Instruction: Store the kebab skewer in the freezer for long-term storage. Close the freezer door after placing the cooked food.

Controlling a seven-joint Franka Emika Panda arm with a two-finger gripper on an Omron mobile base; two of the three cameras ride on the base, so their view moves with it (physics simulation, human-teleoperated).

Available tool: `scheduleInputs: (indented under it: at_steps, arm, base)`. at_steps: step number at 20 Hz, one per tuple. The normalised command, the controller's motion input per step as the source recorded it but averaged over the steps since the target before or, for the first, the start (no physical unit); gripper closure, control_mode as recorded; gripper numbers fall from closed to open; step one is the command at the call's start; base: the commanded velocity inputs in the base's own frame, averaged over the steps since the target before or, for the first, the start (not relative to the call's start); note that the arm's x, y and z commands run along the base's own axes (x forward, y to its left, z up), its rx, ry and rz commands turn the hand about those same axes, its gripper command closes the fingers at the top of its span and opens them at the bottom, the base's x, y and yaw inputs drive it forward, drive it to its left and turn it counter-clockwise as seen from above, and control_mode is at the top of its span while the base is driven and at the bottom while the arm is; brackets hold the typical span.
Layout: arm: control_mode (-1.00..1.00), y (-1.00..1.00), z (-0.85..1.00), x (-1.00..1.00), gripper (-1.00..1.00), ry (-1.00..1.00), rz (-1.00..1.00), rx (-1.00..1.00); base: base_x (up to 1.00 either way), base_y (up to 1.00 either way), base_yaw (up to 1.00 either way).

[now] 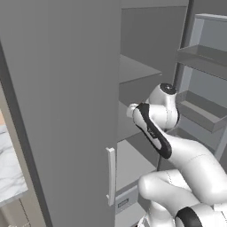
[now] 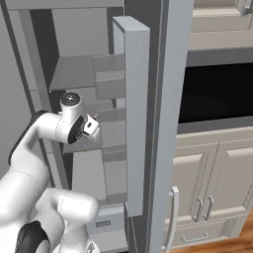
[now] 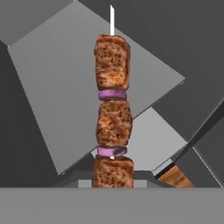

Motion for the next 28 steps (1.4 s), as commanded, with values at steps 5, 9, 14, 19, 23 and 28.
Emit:
scheduleInputs:
  at_steps: [5, 9, 14, 19, 23, 28]
  arm:
    - [-1.00, 0.00, -0.29, 0.31, 1.00, 0.00, 0.00, 0.00]
    - [-1.00, 0.00, -0.15, 0.34, 1.00, 0.00, 0.00, 0.00]
    - [-1.00, 0.00, -0.07, 0.33, 1.00, 0.01, 0.00, 0.04]
    - [-1.00, 0.02, -0.05, 0.26, 1.00, 0.03, 0.00, 0.01]
    - [-1.00, 0.08, -0.18, 0.24, 1.00, 0.02, 0.00, 0.00]
    - [-1.00, 0.09, -0.26, 0.22, 1.00, 0.01, 0.00, 0.00]
  base:
    - [0.00, 0.00, 0.00]
    - [0.00, 0.00, 0.00]
    - [0.00, 0.00, 0.00]
    - [0.00, 0.00, 0.00]
    - [0.00, 0.00, 0.00]
    - [0.00, 0.00, 0.00]
